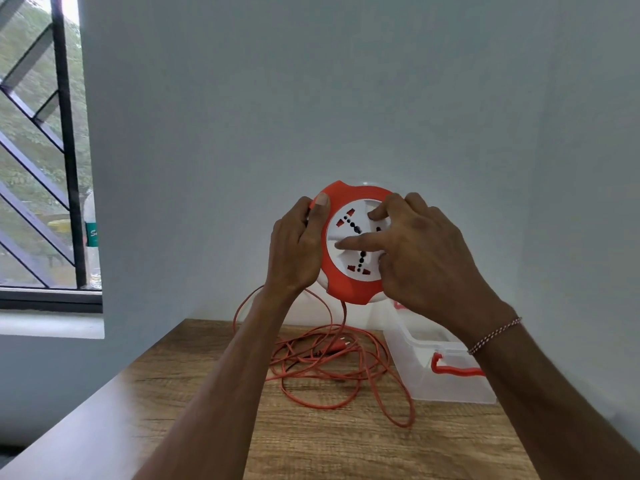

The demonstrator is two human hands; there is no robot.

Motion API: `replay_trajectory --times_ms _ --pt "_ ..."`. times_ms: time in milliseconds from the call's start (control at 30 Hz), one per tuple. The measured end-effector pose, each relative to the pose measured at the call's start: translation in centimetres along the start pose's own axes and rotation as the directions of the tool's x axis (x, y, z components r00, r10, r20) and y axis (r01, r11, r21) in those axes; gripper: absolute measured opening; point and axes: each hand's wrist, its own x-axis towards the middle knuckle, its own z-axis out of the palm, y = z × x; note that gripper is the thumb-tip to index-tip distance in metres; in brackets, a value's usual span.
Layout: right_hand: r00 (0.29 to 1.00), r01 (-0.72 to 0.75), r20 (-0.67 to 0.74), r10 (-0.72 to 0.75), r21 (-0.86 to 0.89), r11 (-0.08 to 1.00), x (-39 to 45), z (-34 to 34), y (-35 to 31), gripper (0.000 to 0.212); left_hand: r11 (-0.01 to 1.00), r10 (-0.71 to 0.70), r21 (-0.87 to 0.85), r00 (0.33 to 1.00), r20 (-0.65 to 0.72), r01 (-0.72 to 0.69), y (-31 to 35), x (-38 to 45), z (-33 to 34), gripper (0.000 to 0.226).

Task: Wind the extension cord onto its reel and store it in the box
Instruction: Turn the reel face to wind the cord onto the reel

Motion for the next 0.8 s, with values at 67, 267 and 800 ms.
replay_trajectory --times_ms 67,267,800 --pt "0.998 -0.049 -0.035 0.048 -0.011 0.999 -0.2 0.3 0.1 0.055 1.000 -0.002 -0.013 1.000 -0.005 0.002 0.0 0.0 0.0 0.049" --pt "0.976 -0.177 -0.121 0.179 0.022 0.984 0.1 0.7 -0.5 0.063 1.000 0.005 -0.002 1.000 -0.019 -0.005 0.0 0.2 -0.1 0.051" --pt "0.997 -0.023 0.075 0.023 0.004 1.000 0.2 -0.3 -0.5 0.053 1.000 -0.002 0.007 1.000 -0.018 0.003 0.0 0.0 0.0 0.051"
